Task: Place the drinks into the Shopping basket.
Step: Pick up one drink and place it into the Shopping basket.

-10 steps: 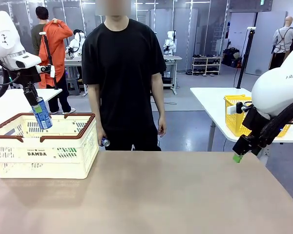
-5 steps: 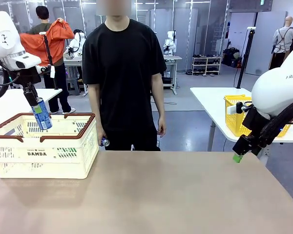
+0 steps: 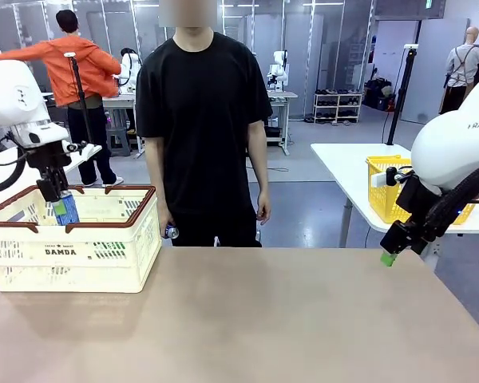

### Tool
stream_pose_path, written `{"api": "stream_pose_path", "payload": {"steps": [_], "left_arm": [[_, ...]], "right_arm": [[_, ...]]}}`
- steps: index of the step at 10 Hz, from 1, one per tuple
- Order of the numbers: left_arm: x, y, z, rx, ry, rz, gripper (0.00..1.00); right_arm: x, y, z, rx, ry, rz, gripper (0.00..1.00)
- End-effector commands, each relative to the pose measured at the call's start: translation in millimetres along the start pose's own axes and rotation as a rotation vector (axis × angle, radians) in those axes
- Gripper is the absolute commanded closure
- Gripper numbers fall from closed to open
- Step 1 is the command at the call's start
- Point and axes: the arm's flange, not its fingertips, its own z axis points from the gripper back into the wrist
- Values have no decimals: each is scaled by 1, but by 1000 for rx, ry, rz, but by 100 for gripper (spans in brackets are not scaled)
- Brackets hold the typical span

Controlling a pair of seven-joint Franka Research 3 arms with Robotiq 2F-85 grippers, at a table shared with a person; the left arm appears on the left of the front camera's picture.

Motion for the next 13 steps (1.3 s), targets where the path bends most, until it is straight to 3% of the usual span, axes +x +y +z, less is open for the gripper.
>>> {"api": "stream_pose_path", "payload": {"steps": [1, 3, 7, 13], "left_arm": [[4, 12, -2, -55, -1, -47, 42], [6, 19, -27, -83, 43, -26, 42], [13, 26, -62, -105, 109, -125, 42], [7, 15, -99, -43, 123, -115, 42]], "right_arm": [[0, -1, 2, 2, 4, 11, 3], [0, -1, 2, 2, 4, 11, 3], [0, -1, 2, 2, 4, 11, 3], [0, -1, 2, 2, 4, 11, 3]]}}
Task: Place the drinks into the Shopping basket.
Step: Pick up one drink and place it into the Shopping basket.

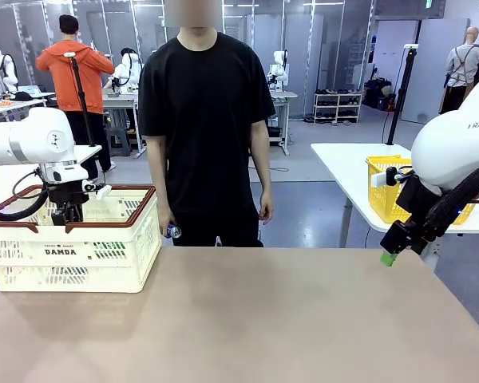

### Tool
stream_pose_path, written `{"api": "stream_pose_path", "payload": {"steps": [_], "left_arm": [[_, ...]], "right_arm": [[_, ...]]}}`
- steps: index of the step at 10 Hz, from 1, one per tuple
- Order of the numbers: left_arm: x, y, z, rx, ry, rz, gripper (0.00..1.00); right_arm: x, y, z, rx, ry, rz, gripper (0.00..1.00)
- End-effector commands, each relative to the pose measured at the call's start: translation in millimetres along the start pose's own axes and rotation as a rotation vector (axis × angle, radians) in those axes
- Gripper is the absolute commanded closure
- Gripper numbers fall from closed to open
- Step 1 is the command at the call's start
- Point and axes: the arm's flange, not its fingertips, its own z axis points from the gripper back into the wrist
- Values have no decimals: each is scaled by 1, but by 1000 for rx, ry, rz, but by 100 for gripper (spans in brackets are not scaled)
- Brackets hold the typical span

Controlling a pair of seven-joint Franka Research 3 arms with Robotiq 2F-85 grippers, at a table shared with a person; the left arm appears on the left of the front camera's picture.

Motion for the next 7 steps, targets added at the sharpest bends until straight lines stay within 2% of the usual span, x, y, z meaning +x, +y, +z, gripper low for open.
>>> {"api": "stream_pose_path", "payload": {"steps": [1, 7], "left_arm": [[1, -17, -8, 64, 24, -9, 42], [3, -36, -20, 101, -17, 9, 42]], "right_arm": [[0, -1, 2, 2, 4, 11, 3], [0, -1, 2, 2, 4, 11, 3]]}}
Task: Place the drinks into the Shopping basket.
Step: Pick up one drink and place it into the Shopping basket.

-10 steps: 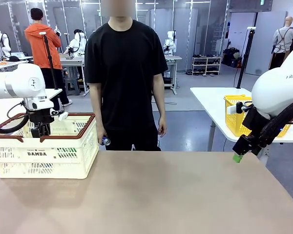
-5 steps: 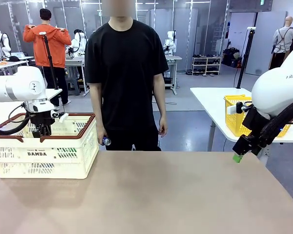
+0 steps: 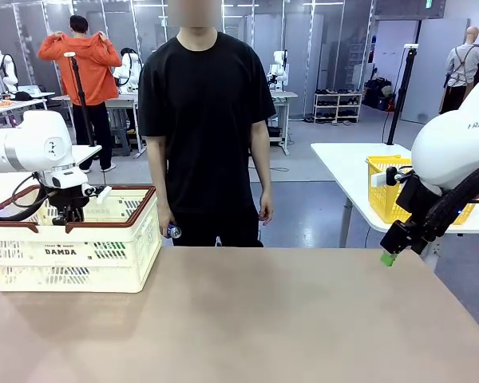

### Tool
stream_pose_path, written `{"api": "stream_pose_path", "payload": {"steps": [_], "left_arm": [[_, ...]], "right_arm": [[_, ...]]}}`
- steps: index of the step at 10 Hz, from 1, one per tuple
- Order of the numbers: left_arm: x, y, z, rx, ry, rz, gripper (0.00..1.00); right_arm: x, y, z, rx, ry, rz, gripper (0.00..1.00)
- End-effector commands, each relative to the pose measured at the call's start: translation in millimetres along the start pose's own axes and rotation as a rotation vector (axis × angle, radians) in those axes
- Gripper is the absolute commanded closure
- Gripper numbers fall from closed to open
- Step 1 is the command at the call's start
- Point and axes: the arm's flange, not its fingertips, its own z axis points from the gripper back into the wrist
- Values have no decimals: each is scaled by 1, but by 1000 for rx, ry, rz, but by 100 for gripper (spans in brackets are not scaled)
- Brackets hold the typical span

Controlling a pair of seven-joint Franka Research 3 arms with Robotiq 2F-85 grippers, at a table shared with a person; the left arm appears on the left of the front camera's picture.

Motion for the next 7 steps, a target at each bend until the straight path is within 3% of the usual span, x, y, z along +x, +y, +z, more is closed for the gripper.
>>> {"api": "stream_pose_path", "payload": {"steps": [1, 5, 7], "left_arm": [[-1, -19, -13, -13, -6, 14, 37], [-7, -27, 4, -6, 32, 19, 0], [-9, -29, 25, 25, 34, 19, 0]], "right_arm": [[0, -1, 2, 2, 4, 11, 3], [0, -1, 2, 2, 4, 11, 3], [0, -1, 2, 2, 4, 11, 3]]}}
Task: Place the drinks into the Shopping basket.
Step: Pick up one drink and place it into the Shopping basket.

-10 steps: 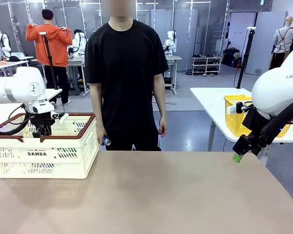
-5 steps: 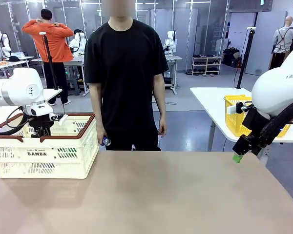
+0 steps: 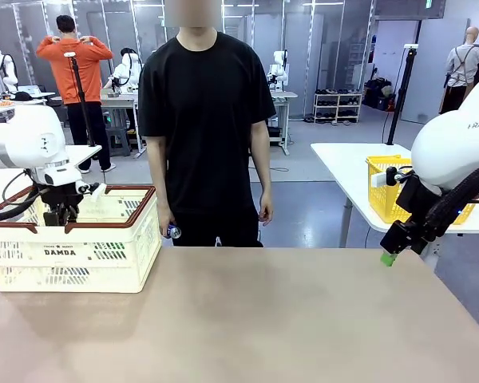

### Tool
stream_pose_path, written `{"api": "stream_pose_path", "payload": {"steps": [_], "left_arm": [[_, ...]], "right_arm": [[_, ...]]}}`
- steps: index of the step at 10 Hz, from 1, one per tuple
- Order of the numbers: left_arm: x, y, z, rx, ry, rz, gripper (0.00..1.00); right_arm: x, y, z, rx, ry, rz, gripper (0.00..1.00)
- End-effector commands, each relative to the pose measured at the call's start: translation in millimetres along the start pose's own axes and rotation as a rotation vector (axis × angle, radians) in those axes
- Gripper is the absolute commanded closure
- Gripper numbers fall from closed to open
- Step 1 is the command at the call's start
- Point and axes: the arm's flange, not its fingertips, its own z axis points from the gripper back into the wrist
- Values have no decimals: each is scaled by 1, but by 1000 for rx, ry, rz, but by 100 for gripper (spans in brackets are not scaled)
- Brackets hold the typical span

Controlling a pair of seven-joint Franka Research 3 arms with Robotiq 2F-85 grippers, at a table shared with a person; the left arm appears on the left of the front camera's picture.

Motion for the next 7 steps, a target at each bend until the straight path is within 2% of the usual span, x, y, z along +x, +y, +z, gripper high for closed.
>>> {"api": "stream_pose_path", "payload": {"steps": [1, 4, 7], "left_arm": [[-4, -13, 18, 13, 17, 14, 0], [-10, -11, 41, 10, 32, 77, 0], [-15, -7, 49, 26, -35, 126, 0]], "right_arm": [[0, -1, 2, 2, 4, 11, 3], [0, -1, 2, 2, 4, 11, 3], [0, -1, 2, 2, 4, 11, 3]]}}
